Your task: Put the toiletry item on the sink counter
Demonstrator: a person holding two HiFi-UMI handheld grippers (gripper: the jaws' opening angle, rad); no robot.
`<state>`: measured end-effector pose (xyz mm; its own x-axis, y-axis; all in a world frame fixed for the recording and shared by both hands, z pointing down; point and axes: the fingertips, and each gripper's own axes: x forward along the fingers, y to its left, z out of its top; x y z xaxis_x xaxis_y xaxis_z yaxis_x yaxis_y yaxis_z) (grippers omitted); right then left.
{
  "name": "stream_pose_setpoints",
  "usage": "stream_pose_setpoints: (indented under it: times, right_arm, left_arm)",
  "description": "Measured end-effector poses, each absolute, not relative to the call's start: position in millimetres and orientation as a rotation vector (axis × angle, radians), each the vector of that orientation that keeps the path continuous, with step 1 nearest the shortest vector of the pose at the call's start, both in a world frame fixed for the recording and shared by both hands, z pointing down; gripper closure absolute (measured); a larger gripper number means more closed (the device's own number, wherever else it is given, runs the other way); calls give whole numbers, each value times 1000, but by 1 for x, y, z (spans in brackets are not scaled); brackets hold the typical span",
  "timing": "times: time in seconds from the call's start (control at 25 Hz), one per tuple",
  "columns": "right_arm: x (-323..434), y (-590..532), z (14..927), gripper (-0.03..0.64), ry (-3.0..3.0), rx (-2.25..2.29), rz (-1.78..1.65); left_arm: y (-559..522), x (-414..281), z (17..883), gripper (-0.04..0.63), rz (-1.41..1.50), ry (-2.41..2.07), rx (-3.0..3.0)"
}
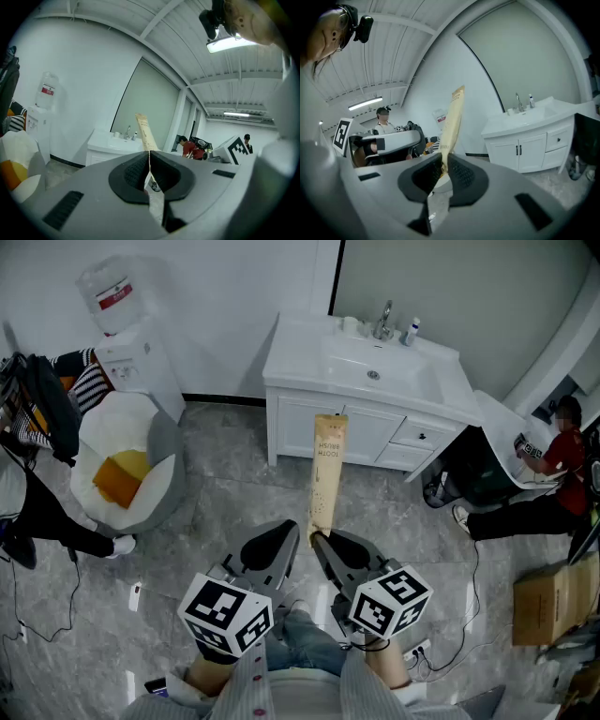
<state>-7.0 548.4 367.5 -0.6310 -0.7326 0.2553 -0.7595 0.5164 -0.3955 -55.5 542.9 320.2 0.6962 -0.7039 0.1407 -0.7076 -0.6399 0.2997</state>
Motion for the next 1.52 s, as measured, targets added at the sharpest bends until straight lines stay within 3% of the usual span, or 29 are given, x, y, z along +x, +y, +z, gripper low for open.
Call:
stream_pose_setpoints:
  times: [0.96,1.52]
  right_arm:
    - [40,531,366,568,-2722,1268,689]
    - [33,435,377,568,-2685,1287,724]
  left_arm:
    - [527,-10,310,574,-30,-1175,2608]
    - [423,-21,317,574,-30,-1155,2610]
